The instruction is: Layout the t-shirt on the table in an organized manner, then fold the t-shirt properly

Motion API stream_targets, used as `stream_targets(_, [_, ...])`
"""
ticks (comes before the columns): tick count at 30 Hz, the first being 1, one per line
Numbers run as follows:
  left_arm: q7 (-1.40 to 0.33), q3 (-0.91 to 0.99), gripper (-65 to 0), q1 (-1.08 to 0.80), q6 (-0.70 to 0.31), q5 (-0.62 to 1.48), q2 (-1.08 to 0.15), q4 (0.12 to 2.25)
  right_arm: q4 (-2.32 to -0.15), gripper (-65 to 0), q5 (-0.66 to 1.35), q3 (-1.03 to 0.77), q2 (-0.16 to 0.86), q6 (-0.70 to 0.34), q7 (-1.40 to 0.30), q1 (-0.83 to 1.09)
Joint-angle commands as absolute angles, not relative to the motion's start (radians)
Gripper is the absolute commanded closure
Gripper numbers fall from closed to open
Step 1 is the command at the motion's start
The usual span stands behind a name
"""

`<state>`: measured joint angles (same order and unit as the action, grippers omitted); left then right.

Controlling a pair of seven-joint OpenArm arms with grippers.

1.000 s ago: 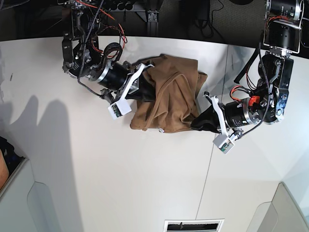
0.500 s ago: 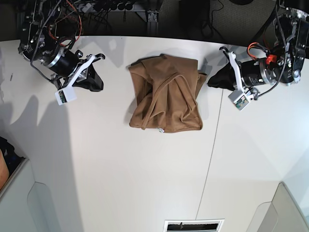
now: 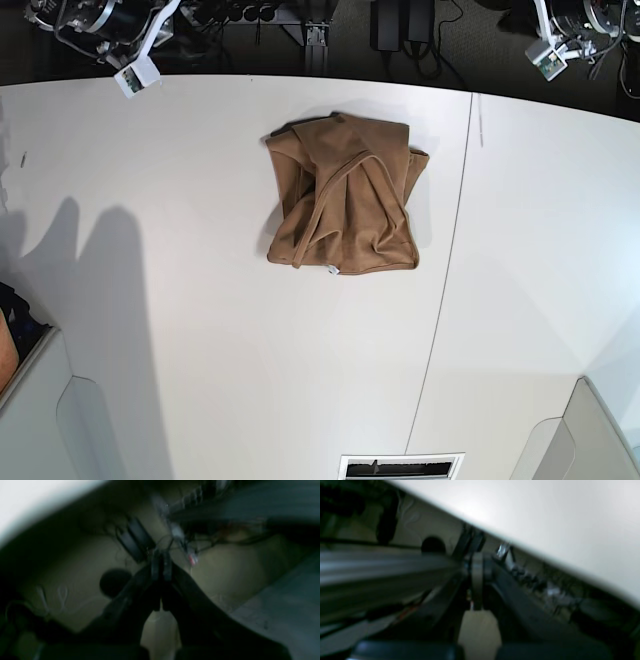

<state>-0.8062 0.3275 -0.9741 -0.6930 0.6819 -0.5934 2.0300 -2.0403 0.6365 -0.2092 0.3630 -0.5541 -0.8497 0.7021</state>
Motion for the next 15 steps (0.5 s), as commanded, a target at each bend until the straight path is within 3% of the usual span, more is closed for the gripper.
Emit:
stream_targets(1, [-0.775, 0.337, 0.0, -1.007, -0.698, 0.671, -0.598, 2.032, -2.055, 0.0, 0.655, -0.214, 0.371, -0.559, -0.844, 0.733])
stream_targets(7, [-0.734, 0.262, 0.0, -1.047, -0.698, 0.524, -0.570, 1.856, -1.995, 0.0, 0.649, -0.206, 0.371, -0.558, -0.850, 0.850])
stream_targets(15, [-0.710, -0.024, 0.0, -0.925, -0.698, 0.358, -0.556, 1.547, -1.755, 0.0, 0.624, -0.067, 0.418, -0.542, -0.861, 0.848])
